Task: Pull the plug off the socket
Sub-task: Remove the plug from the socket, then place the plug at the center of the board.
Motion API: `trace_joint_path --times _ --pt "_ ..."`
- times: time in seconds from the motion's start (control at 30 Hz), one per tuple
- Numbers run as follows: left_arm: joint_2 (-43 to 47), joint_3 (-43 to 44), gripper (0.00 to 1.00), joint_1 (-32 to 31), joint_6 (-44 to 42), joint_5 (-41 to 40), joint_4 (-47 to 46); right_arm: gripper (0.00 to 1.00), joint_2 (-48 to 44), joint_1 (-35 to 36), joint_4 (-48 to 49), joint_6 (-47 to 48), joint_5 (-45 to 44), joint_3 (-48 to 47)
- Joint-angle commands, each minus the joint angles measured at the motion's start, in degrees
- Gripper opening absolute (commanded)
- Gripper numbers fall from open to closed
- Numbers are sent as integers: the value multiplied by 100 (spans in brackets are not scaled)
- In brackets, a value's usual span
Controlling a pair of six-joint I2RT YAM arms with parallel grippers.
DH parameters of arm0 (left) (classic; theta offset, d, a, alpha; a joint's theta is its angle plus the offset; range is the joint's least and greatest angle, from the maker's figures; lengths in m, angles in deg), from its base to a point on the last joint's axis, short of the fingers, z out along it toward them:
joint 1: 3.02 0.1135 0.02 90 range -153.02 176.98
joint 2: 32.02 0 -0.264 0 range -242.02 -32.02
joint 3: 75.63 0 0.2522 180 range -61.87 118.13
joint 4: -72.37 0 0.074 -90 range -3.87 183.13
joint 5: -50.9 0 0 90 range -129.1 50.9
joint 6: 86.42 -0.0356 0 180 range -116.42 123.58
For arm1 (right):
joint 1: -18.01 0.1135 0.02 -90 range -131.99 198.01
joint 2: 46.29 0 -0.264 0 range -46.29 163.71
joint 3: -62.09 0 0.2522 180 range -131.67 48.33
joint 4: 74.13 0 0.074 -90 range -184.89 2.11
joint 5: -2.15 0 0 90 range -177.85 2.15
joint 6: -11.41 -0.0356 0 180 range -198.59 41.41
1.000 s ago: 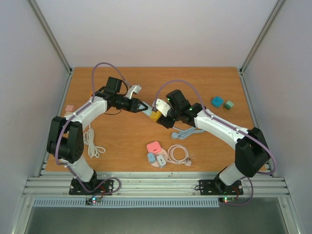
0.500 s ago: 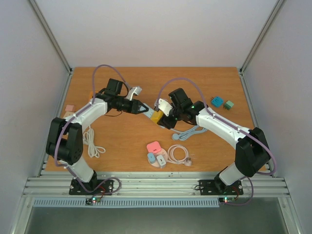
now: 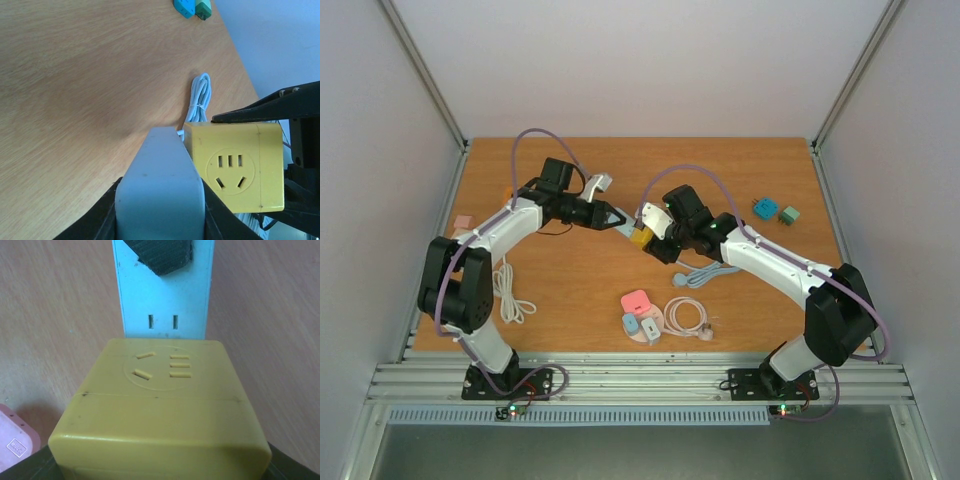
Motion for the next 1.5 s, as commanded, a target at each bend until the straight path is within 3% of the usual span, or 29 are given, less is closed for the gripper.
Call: trace_joint_path --times 0.0,0.23,0.5,0.83,1.1,1.3,1.47 --pt "-193 69 0 135 -284 -896 197 1 -339 -69 114 -88 -577 -48" --pt "-170 69 0 101 -391 -1165 216 1 -285 -74 -229 -205 -246 -240" --pt "-133 42 0 104 -411 -890 154 1 -330 -346 -292 -374 11 -290" --pt "-67 18 0 104 -429 -755 169 1 54 -2108 -1578 -999 1569 -1090" --pt "-61 16 0 101 -399 -688 129 1 773 -3635 -2836 -1156 1902 -1457" --pt "-75 16 0 97 -361 -660 105 1 1247 -4928 -3027 -1255 2302 -1472" --pt "-85 16 0 89 -358 -652 106 1 1837 -5544 -3043 -1280 2264 -1797"
